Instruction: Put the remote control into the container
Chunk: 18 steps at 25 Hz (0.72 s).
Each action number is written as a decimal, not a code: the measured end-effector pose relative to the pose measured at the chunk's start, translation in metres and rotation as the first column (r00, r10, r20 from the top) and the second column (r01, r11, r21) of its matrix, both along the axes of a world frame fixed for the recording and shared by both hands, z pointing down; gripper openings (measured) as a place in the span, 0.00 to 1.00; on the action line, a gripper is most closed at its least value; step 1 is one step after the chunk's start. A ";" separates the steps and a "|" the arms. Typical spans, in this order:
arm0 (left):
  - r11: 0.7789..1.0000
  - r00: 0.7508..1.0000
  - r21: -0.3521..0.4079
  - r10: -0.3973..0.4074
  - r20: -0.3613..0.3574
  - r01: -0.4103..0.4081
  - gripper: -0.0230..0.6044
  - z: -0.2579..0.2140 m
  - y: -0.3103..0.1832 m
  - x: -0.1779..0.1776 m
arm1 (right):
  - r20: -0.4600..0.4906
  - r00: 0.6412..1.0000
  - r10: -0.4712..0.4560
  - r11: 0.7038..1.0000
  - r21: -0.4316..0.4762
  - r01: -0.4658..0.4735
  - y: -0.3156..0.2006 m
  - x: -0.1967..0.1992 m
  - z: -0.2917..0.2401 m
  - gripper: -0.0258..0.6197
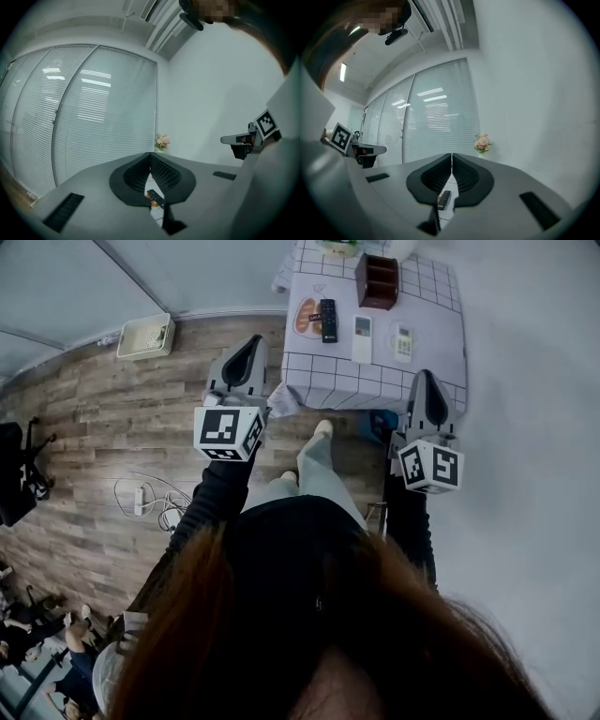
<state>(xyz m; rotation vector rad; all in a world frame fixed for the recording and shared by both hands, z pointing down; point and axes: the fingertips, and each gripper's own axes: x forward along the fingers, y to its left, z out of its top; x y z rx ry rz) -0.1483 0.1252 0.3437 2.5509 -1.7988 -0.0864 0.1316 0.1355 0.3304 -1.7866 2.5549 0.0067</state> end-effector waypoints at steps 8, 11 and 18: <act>1.000 1.000 0.010 0.000 -0.005 0.000 0.05 -0.011 -0.068 0.037 | 0.004 1.000 -0.027 1.000 0.000 0.027 -0.075 0.027 -0.006 0.07; 1.000 1.000 0.020 -0.004 -0.009 0.004 0.05 -0.017 -0.095 0.052 | 0.005 0.999 -0.040 0.999 0.006 0.039 -0.102 0.039 -0.011 0.07; 0.999 1.000 0.034 -0.029 -0.009 0.029 0.05 -0.025 -0.148 0.079 | 0.022 0.996 -0.088 0.996 0.027 0.088 -0.159 0.057 -0.025 0.07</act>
